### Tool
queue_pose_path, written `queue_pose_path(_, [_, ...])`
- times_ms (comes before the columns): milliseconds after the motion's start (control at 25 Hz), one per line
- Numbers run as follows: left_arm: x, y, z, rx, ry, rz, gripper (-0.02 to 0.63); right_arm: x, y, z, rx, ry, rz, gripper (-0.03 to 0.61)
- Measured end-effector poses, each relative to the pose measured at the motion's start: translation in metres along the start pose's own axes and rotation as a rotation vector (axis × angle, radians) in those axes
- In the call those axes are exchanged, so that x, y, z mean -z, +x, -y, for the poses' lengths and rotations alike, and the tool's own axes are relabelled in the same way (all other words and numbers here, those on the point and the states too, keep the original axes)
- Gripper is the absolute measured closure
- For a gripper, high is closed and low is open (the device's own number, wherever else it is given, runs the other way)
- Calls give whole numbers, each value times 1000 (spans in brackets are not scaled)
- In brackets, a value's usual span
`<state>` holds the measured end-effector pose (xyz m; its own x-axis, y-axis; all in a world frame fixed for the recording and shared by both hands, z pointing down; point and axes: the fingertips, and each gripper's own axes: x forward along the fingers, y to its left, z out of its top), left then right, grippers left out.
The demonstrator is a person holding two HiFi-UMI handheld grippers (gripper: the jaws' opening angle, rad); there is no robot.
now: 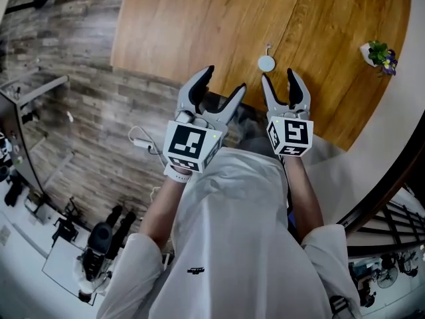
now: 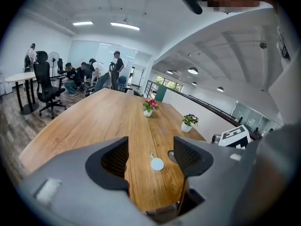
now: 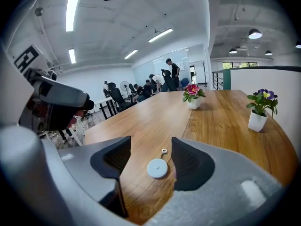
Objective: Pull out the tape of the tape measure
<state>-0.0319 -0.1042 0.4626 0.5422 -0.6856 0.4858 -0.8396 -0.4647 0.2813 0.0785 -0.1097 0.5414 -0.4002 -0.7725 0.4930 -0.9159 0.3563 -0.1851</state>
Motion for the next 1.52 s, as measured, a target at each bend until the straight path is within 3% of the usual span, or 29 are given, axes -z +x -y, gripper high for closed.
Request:
queue_pose_path(520, [25, 12, -18, -41, -27, -64, 311, 55, 46, 8, 45, 15, -120, 305])
queue_pose_path(1160, [25, 11, -33, -58, -46, -71, 311, 86, 73, 19, 160, -32, -266, 314])
queue_pose_path(1520, [22, 9, -30, -61, -37, -61, 313, 88, 74, 17, 144, -68, -302, 360])
